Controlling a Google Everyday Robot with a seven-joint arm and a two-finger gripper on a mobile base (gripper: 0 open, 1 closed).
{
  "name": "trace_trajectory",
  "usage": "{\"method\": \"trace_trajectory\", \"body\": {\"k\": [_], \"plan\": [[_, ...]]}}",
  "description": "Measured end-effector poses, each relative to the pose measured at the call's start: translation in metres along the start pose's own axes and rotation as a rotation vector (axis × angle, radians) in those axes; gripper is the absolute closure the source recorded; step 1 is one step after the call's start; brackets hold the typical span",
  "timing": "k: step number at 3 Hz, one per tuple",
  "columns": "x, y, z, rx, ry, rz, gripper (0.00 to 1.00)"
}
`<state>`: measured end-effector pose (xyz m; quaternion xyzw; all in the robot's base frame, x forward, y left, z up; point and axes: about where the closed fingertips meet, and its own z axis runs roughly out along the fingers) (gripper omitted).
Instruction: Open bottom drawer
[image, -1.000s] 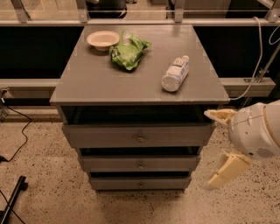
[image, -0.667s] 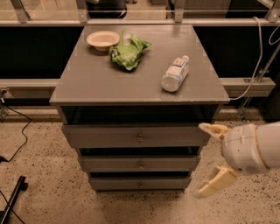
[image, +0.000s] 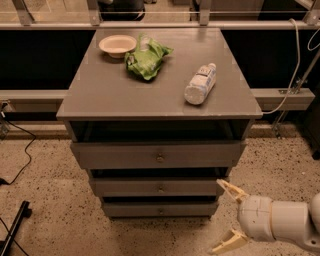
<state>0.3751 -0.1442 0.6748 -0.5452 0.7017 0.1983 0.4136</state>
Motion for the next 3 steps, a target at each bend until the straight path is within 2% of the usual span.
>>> {"method": "trace_trajectory", "body": {"k": [1, 2, 3], "plan": [[0.015, 0.006, 0.014, -0.023, -0.038, -0.023, 0.0], [0.028, -0.005, 0.03, -0.062, 0.066, -0.056, 0.0], [0.075, -0.019, 0.062, -0.109, 0.131, -0.14, 0.0]]}}
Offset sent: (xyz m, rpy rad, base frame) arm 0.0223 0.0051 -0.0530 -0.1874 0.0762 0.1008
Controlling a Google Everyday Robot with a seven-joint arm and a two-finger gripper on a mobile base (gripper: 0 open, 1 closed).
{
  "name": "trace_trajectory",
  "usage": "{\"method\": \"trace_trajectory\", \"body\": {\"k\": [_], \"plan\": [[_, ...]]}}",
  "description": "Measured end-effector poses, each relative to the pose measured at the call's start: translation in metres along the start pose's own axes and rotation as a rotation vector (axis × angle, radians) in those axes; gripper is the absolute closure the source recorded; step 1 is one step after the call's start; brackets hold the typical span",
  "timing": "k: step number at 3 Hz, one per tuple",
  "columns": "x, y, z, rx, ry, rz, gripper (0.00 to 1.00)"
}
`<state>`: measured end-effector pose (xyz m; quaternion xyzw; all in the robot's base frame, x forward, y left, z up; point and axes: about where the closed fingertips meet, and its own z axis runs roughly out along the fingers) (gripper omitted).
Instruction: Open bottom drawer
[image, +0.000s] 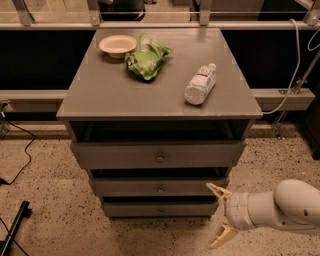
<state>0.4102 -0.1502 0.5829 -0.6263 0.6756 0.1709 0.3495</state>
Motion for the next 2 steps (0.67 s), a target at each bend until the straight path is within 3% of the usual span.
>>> {"method": "trace_trajectory", "body": {"k": [1, 2], "plan": [[0.0626, 0.0121, 0.0572, -0.054, 0.022, -0.097, 0.0], [0.072, 0.0055, 0.0601, -0.038, -0.111, -0.116, 0.0]]}}
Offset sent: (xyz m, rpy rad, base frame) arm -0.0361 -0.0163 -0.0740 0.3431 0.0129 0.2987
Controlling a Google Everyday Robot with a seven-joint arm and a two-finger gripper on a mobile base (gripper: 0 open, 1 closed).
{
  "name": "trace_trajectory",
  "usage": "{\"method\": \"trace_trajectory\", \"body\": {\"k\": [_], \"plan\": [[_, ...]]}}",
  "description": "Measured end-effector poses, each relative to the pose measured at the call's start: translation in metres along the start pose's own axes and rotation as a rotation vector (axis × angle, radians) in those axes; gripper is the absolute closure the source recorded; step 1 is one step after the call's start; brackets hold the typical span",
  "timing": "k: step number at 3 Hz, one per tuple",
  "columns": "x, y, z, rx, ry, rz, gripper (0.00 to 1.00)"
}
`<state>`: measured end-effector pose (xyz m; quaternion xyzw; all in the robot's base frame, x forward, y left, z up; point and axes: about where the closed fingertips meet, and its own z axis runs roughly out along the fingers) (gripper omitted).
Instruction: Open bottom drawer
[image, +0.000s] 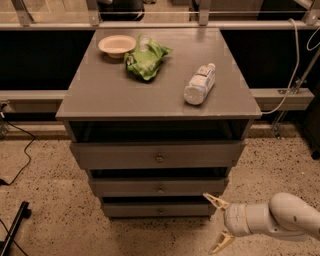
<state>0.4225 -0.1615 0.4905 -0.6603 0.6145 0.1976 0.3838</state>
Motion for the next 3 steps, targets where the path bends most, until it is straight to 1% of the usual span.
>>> {"method": "trace_trajectory", "body": {"k": [1, 2, 3], "plan": [[-0.011, 0.015, -0.001, -0.068, -0.058, -0.01, 0.0], [0.02, 0.007, 0.037, -0.117, 0.006, 0.01, 0.0], [0.057, 0.006, 0.081, -0.129, 0.075, 0.005, 0.0]]}}
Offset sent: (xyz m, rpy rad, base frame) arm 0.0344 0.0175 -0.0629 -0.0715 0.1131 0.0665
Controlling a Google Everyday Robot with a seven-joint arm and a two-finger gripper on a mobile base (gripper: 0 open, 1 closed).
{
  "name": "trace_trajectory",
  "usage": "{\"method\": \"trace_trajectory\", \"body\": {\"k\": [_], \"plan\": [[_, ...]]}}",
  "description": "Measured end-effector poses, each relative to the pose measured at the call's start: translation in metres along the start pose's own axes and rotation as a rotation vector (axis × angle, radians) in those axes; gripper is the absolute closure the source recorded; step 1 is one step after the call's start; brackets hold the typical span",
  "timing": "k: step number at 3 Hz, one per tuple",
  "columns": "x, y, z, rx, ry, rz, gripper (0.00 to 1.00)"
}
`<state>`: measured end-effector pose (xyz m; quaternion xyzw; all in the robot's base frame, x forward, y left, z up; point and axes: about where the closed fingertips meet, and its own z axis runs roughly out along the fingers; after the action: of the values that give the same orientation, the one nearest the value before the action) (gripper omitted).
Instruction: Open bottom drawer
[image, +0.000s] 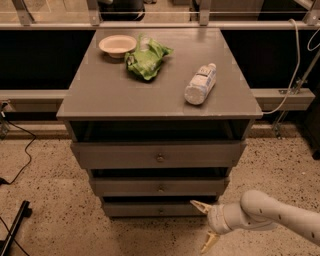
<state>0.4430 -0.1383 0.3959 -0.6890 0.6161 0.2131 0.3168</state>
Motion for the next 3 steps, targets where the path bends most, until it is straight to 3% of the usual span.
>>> {"method": "trace_trajectory", "body": {"k": [1, 3], "plan": [[0.035, -0.004, 0.033, 0.056, -0.01, 0.025, 0.0], [0.096, -0.005, 0.091, 0.178, -0.175, 0.092, 0.0]]}}
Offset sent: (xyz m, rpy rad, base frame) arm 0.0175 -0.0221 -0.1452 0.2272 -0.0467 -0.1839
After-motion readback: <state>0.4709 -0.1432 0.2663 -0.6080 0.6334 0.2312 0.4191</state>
